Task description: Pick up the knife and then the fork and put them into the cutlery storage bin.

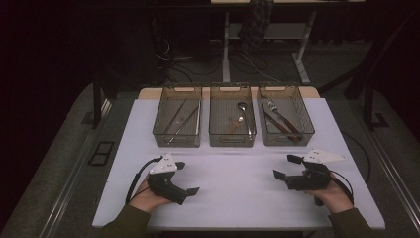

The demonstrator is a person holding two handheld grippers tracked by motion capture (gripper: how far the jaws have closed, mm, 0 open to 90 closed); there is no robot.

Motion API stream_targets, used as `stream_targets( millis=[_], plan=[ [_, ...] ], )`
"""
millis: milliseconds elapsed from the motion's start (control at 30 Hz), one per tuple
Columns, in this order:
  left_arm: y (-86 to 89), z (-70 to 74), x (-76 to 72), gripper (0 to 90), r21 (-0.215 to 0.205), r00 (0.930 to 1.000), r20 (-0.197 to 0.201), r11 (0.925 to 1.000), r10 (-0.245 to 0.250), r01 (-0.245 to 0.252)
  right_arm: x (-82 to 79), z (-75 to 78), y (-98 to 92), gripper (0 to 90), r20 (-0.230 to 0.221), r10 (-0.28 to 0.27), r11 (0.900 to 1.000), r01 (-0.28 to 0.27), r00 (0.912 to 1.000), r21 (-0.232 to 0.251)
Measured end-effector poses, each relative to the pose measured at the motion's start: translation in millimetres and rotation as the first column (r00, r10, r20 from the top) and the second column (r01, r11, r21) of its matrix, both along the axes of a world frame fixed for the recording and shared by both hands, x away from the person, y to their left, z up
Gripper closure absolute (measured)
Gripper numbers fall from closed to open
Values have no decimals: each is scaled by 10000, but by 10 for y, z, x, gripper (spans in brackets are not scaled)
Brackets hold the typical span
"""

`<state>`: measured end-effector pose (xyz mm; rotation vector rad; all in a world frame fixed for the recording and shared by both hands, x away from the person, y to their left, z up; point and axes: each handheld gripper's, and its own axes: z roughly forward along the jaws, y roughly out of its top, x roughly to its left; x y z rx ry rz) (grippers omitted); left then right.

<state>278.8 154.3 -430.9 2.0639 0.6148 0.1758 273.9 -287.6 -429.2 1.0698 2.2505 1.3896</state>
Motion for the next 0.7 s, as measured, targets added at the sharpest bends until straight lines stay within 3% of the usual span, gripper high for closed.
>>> stream_targets(
  millis=[300,433,700],
  plan=[
    [3,4,0,0,-75,10000,-17,10000,-5,4,-146,-104,-24,176,-162,132,9992,-138,9998,-364],
    [1,7,-3,0,-112,10000,-24,9999,3,-4,-146,-150,-19,176,-216,170,9968,-186,9996,-778],
    [-4,5,-3,0,-87,10000,-33,9999,-52,51,-145,-156,-9,176,-223,244,9955,-263,9995,-913]
  ],
)
